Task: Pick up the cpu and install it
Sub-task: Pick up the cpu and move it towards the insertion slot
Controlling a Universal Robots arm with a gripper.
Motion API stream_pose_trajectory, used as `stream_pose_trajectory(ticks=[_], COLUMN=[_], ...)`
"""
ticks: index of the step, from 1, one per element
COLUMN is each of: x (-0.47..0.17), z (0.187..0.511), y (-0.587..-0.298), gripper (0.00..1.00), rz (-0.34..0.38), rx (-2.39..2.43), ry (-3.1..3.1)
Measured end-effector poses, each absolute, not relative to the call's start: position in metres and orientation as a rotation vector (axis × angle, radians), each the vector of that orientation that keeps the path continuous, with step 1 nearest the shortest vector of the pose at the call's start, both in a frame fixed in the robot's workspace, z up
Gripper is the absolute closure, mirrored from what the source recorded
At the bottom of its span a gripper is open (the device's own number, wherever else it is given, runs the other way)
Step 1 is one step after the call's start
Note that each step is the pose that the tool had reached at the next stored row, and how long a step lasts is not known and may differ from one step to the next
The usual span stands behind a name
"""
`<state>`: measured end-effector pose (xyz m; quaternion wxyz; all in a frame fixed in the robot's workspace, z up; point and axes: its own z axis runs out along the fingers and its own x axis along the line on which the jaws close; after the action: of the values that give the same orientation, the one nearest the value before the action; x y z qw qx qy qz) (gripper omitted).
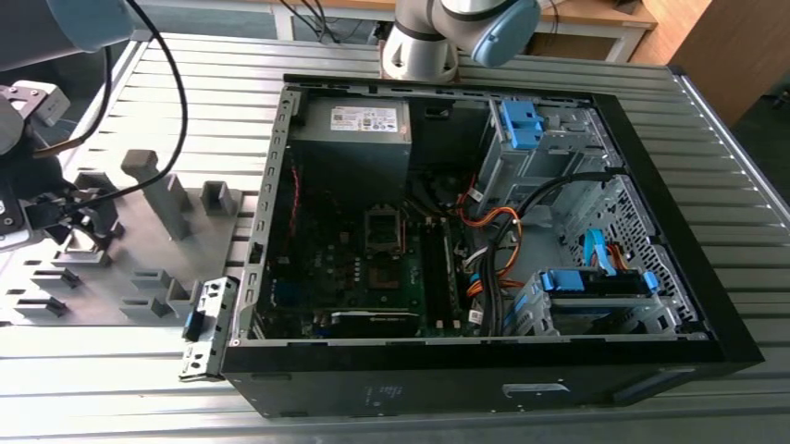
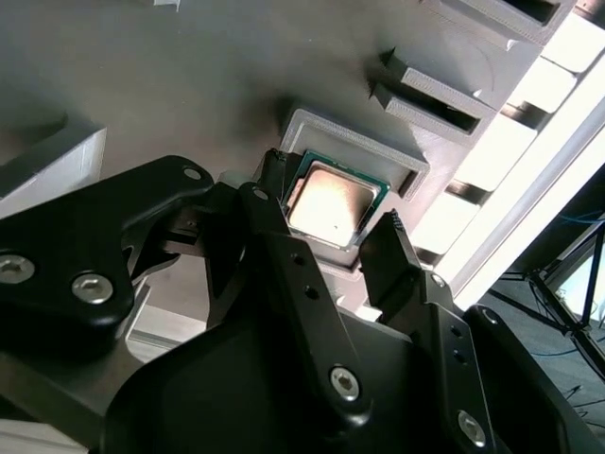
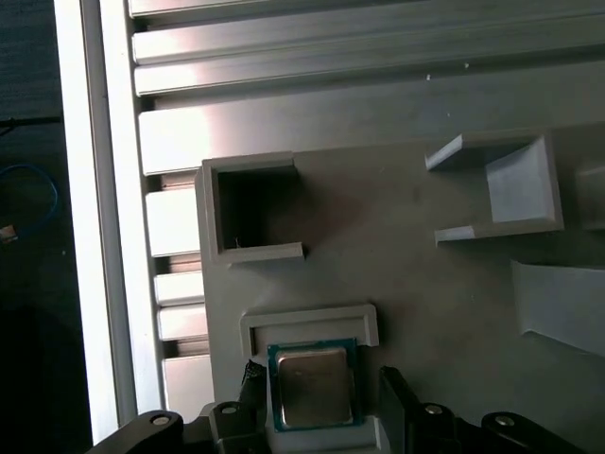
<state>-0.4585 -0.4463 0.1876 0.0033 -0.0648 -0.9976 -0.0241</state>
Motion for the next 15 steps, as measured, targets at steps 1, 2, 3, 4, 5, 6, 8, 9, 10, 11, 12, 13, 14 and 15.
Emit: stream_pose_trajectory(ticks=[1,2,3,4,5,6,8,9,10,11,12,13,14,15], x=[-0.4584,-0.4585,-0.4587,-0.4588,-0.4592,-0.4595,-0.4596,-0.4596,-0.4596,-0.4597,-0.4598,-0.4599,-0.4599,-0.4599], z=[0.1874,0.1873,0.1872,0.1869,0.1867,0.1866,0.1866,0.1866,0.1866,0.1865,0.1859,0.1855,0.1854,0.1854], y=[-0.4462,-0.4460,-0.4459,-0.4458,-0.4458,-0.4458,-0.4458,-0.4457,-0.4458,-0.4457,-0.4457,-0.4457,-0.4457,-0.4457], gripper=[0.41,0.41,0.41,0.41,0.41,0.41,0.41,0.41,0.41,0.41,0.41,0.41,0.41,0.41], rz=[-0.076,-0.075,-0.075,-0.076,-0.076,-0.076,-0.076,-0.076,-0.076,-0.076,-0.076,-0.076,-0.076,-0.076], rx=[-0.203,-0.203,-0.203,-0.203,-0.203,-0.203,-0.202,-0.202,-0.202,-0.202,-0.202,-0.202,-0.202,-0.202], ry=[-3.128,-3.127,-3.128,-3.128,-3.128,-3.128,-3.129,-3.129,-3.129,-3.129,-3.129,-3.129,-3.129,-3.129])
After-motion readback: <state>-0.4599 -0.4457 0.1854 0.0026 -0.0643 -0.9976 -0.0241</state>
